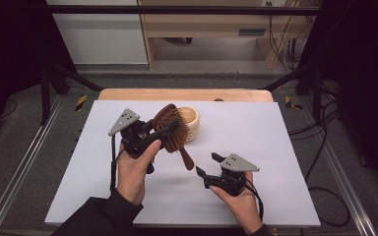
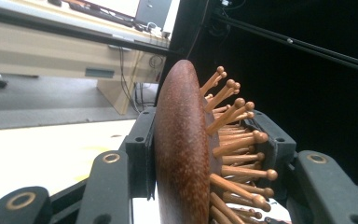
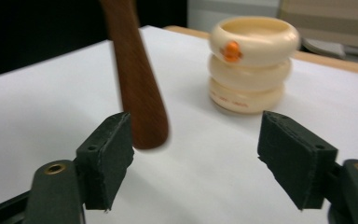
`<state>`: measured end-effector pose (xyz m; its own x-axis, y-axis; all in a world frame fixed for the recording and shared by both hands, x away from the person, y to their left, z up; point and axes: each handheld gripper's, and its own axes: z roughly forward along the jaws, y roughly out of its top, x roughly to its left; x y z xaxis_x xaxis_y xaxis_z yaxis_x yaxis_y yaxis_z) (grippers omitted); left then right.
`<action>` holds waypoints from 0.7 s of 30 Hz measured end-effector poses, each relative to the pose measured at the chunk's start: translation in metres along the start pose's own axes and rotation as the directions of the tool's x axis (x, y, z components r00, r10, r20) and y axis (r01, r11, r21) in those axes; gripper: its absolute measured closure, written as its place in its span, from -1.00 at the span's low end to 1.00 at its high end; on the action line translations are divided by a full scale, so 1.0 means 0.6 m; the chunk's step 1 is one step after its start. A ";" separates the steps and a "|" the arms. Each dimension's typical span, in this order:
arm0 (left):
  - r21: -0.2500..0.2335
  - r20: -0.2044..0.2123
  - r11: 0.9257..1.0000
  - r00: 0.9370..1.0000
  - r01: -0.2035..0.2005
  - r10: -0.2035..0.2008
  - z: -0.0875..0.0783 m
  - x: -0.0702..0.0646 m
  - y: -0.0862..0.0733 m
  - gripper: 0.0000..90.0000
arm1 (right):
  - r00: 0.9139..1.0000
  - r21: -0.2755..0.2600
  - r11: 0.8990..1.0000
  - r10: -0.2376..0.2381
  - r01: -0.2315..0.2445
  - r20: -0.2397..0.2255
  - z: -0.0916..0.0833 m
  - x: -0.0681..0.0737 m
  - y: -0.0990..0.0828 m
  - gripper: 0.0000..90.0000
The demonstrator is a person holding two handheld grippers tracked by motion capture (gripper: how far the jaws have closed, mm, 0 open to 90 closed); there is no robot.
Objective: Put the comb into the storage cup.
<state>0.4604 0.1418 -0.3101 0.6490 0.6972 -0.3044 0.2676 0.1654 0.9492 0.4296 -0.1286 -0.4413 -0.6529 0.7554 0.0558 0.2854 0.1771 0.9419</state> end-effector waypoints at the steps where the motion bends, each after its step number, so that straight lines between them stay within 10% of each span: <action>1: -0.005 -0.003 1.000 1.000 -0.004 0.004 -0.001 0.001 0.004 0.11 | 1.000 0.020 1.000 -0.005 0.005 0.019 0.003 -0.002 -0.001 -0.50; 13: -0.014 -0.024 0.999 0.999 -0.048 0.047 0.006 0.013 0.041 0.10 | 0.999 0.078 0.996 -0.032 0.030 0.030 -0.047 -0.046 -0.027 -0.73; 21: -0.017 -0.023 0.999 0.999 -0.042 0.041 0.028 0.012 0.071 0.10 | 0.988 -0.034 0.999 -0.019 0.025 0.154 -0.084 -0.087 -0.056 -0.73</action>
<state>0.4885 0.1419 -0.2731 0.6431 0.7191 -0.2631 0.2280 0.1482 0.9623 0.4188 -0.2059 -0.4592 -0.5425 0.8400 -0.0141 0.2453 0.1745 0.9536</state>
